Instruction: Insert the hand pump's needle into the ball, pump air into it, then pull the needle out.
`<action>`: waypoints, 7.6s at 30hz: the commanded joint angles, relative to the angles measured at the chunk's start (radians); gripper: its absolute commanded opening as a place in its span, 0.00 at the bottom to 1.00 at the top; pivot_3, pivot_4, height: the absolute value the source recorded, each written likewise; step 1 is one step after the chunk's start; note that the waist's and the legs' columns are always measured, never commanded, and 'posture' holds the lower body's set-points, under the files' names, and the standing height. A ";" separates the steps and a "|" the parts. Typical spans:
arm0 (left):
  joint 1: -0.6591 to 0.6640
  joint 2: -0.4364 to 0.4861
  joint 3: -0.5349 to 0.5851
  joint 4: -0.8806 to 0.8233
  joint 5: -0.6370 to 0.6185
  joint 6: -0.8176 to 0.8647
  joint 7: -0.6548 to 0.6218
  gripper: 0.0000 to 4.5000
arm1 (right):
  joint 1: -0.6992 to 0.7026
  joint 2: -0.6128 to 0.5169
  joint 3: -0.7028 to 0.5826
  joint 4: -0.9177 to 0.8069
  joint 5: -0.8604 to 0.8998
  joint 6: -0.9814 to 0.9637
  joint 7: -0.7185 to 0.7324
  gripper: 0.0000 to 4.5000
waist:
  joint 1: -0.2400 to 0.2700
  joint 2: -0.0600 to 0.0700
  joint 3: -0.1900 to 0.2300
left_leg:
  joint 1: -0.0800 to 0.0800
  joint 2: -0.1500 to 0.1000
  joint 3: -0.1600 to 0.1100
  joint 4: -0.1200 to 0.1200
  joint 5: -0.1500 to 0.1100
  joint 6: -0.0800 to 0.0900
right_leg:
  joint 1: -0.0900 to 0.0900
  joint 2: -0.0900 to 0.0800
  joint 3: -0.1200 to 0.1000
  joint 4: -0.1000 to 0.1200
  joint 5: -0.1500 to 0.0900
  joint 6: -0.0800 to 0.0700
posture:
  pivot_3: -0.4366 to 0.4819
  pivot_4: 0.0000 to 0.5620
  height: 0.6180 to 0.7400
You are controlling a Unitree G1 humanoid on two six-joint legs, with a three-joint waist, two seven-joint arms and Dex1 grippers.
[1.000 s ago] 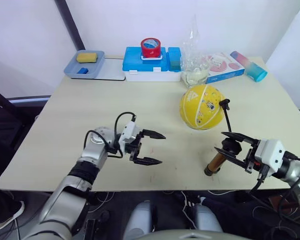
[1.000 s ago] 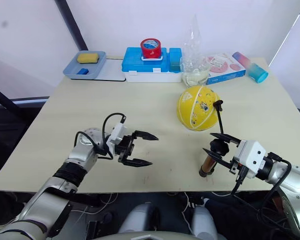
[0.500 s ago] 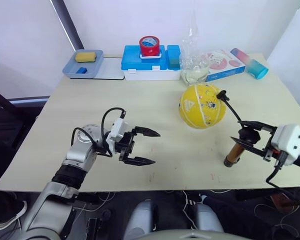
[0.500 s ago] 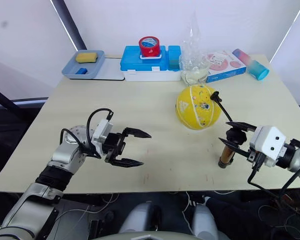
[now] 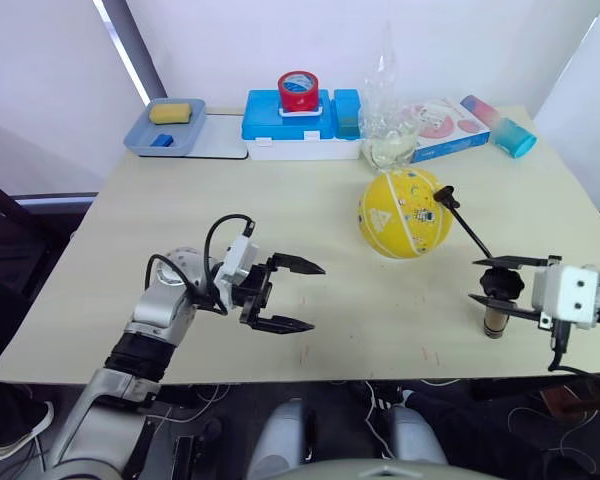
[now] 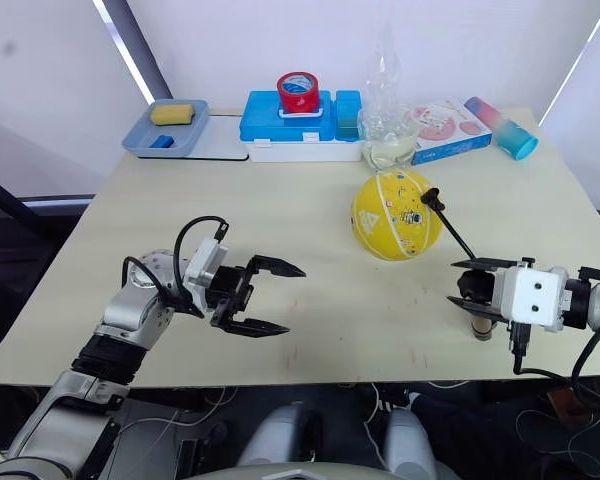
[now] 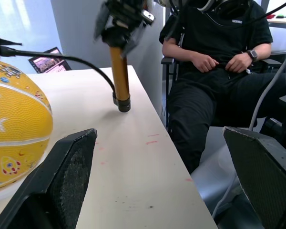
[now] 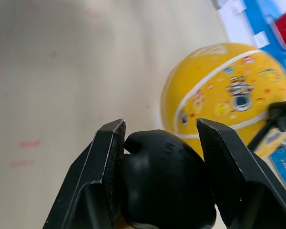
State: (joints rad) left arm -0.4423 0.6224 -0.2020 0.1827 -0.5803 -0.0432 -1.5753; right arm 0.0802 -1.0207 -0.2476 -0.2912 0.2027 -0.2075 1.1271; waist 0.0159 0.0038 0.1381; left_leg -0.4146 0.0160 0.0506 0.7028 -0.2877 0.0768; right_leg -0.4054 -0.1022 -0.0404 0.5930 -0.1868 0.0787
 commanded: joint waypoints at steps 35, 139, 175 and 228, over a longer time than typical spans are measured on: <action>0.052 -0.015 0.079 -0.113 0.050 0.034 0.012 1.00 | -0.570 0.150 0.667 0.637 -0.442 -0.551 0.088 0.42 | -0.002 0.000 0.001 | 0.001 -0.002 0.000 0.000 0.003 -0.005 | 0.001 0.003 0.001 0.001 0.000 0.000 | 0.48 0.27 0.97; -0.646 -0.698 0.068 0.938 0.593 -0.188 0.805 1.00 | -0.770 0.250 0.148 0.342 0.420 1.238 -0.551 0.71 | 0.022 -0.007 0.004 | -0.002 -0.006 -0.003 0.000 0.000 0.001 | 0.000 0.002 0.003 0.002 0.003 0.003 | 0.48 0.27 0.97; -0.602 -0.704 -0.058 1.087 0.812 -0.162 1.006 1.00 | -0.792 0.211 0.019 0.165 0.425 1.314 -0.521 0.01 | 0.026 -0.006 0.004 | -0.001 -0.007 -0.004 0.001 0.001 0.003 | 0.000 -0.003 0.001 0.009 0.001 0.000 | 0.48 0.27 0.97; -0.538 -0.572 0.128 0.489 0.418 -0.114 0.517 1.00 | -0.405 0.275 -0.099 -0.010 0.278 0.888 -0.613 0.01 | 0.015 -0.008 -0.003 | -0.007 -0.009 -0.004 -0.001 0.001 0.003 | -0.007 -0.002 0.000 0.009 0.001 0.002 | 0.48 0.27 0.97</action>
State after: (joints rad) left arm -0.9942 0.0237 -0.0805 0.7617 -0.1229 -0.1909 -1.0087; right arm -0.3377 -0.7506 -0.2954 -0.2632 0.4927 0.7206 0.5331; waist 0.0314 -0.0047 0.1353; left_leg -0.4216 0.0074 0.0461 0.7022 -0.2865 0.0792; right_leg -0.4125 -0.1039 -0.0404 0.6023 -0.1853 0.0805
